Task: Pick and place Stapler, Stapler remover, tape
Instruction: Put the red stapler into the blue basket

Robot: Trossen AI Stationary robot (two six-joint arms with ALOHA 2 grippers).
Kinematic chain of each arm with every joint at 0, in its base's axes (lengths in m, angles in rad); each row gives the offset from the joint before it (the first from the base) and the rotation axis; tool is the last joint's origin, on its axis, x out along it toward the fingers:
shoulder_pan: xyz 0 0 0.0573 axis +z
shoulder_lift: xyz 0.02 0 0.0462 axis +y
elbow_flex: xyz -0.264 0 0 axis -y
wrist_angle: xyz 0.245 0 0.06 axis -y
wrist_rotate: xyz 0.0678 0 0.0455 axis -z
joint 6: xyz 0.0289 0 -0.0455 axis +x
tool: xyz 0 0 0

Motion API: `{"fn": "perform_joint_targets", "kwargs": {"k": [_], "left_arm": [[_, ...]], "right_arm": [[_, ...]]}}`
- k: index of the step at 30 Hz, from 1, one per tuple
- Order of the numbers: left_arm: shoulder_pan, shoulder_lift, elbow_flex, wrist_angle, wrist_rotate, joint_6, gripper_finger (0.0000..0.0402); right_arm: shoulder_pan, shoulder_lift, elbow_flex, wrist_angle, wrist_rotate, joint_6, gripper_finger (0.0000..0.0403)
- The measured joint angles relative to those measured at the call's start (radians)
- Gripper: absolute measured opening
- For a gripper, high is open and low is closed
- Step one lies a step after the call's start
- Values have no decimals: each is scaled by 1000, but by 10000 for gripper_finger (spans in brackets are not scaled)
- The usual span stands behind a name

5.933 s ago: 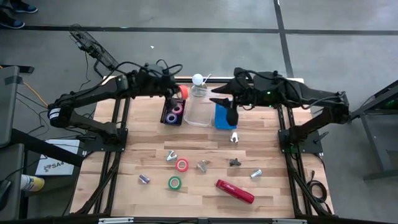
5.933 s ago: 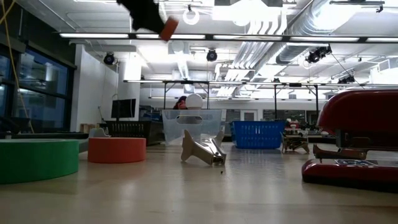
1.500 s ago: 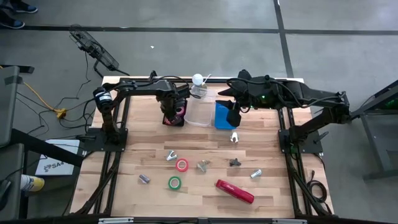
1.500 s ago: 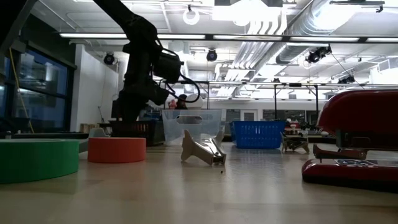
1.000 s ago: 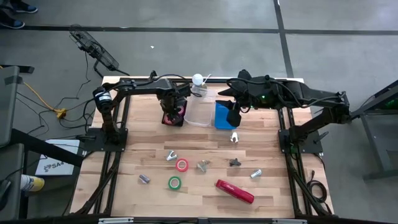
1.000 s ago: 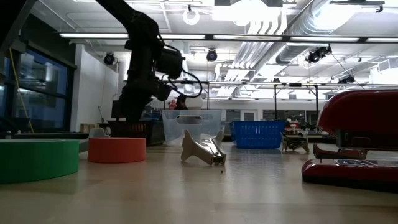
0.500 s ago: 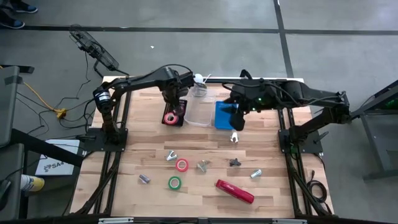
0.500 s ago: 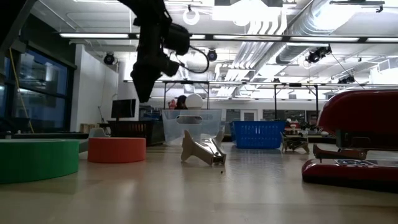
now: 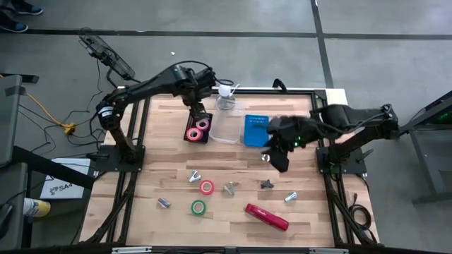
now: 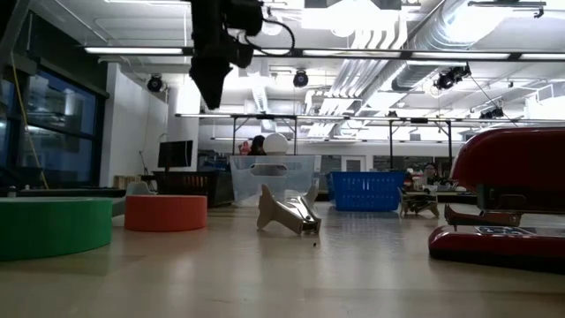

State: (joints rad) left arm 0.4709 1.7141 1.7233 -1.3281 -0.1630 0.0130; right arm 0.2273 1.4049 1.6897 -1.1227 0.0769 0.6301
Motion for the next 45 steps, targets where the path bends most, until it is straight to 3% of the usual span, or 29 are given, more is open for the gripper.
{"fn": "perform_joint_targets", "kwargs": {"k": [5, 12, 23, 31, 40, 45], "left_arm": [[0, -55, 0, 1, -5, 20, 181], [0, -98, 0, 1, -5, 47, 181], [0, -104, 0, -2, 27, 70, 181], [0, -104, 0, -7, 55, 70, 181], [0, -125, 0, -36, 153, 64, 181], [-1, -172, 0, -40, 157, 61, 181]], "right_arm": [[74, 3, -96, 7, -40, 192, 134], [150, 3, -311, 83, -256, 448, 158], [254, 3, -673, 590, -481, 681, 166], [285, 3, -793, 724, -467, 693, 167], [341, 3, -802, 719, -333, 650, 147], [371, 3, -802, 722, -290, 698, 126]]}}
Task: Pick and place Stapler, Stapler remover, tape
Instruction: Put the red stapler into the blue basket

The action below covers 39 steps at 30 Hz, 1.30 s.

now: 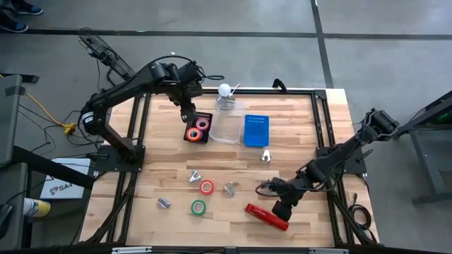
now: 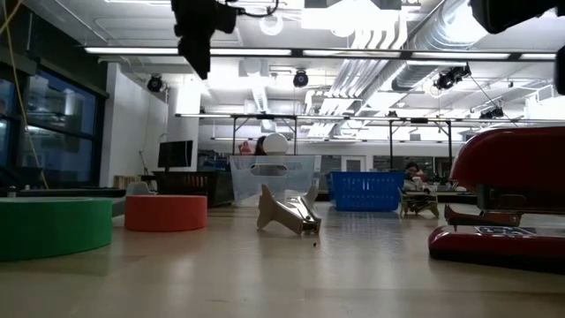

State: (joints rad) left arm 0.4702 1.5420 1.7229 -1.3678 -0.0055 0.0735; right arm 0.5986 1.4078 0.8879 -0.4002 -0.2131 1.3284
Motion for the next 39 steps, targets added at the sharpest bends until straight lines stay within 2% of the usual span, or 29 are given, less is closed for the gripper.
{"fn": "perform_joint_targets", "kwargs": {"k": [3, 6, 12, 18, 21, 28, 32, 35, 39], "left_arm": [[0, -42, 0, 3, 0, -13, 181], [0, -81, 0, 6, 0, -18, 181], [0, -136, 0, 5, 0, -23, 181], [0, -160, 0, 4, 10, -24, 181], [0, -162, 0, 3, 18, -23, 181], [0, -161, 0, 1, 34, 2, 181], [0, -161, 0, 1, 41, 9, 181], [0, -161, 0, 1, 41, 22, 181], [0, -161, 0, 1, 41, 28, 181]], "right_arm": [[19, 0, 5, 8, 12, 37, 110], [38, 1, 47, 7, 73, 36, 91], [39, 64, 240, -142, 159, -48, 45], [39, 217, 437, -268, 117, -163, 7], [39, 303, 510, -346, 63, -181, 2], [45, 388, 526, -415, -72, -116, 9], [48, 386, 518, -466, -85, -41, 22], [63, 384, 518, -483, -85, -28, 52], [80, 384, 518, -498, -76, -21, 122]]}}
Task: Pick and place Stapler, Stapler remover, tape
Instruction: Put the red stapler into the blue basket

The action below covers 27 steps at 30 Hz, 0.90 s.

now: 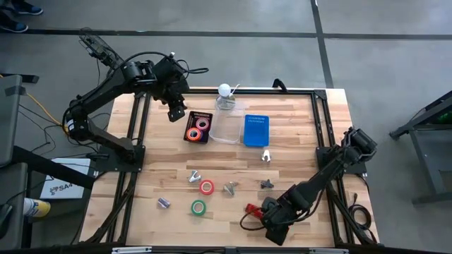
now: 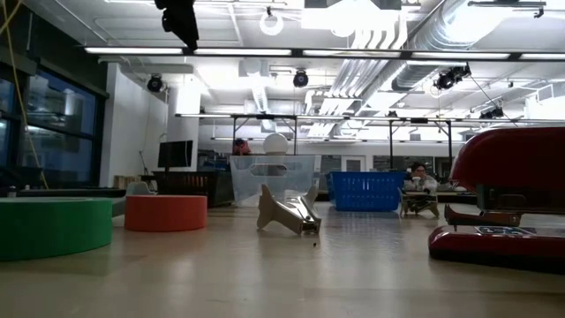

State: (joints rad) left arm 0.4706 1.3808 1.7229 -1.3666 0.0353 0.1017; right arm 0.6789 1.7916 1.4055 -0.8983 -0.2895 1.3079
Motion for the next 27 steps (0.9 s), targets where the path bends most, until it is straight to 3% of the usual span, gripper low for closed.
{"fn": "perform_joint_targets", "kwargs": {"k": [6, 10, 27], "left_arm": [[0, 0, 0, 3, 0, 2, 181], [0, 0, 0, 3, 0, 2, 181], [0, 0, 0, 3, -1, 2, 181]], "right_arm": [[19, 0, -1, 8, 104, 9, 238], [18, 2, -1, 13, 121, -14, 279], [18, 201, -2, -9, 179, -135, 293]]}}
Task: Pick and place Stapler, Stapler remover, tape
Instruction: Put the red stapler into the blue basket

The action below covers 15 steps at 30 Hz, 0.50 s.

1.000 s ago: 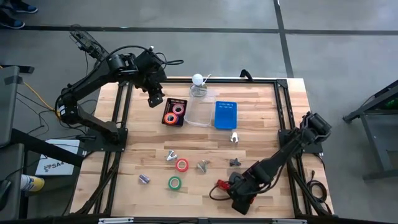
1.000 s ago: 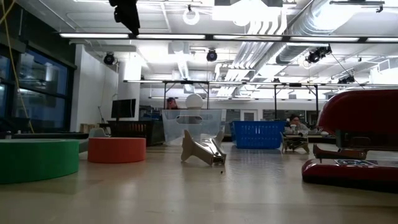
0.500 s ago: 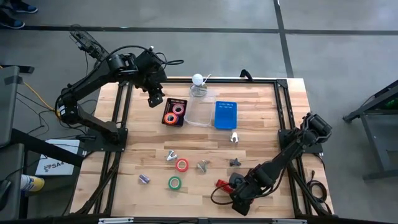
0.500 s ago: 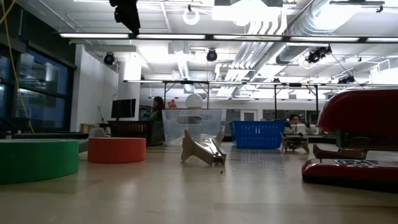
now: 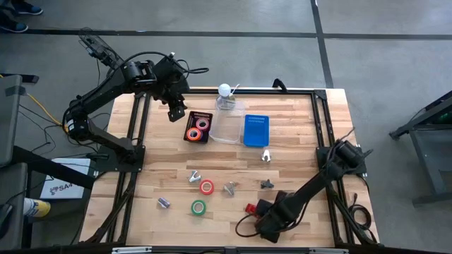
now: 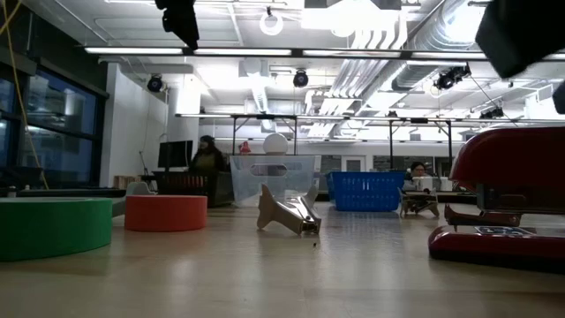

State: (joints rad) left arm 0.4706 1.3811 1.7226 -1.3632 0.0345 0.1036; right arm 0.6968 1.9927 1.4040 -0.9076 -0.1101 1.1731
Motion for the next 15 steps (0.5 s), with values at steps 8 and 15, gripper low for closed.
{"fn": "perform_joint_targets", "kwargs": {"k": [8, 15], "left_arm": [[0, 0, 0, 0, 0, -2, 181], [0, 0, 0, -1, 0, -3, 181]], "right_arm": [[6, 73, 5, 25, -3, -10, 293], [8, 83, 5, 28, 27, -35, 280]]}}
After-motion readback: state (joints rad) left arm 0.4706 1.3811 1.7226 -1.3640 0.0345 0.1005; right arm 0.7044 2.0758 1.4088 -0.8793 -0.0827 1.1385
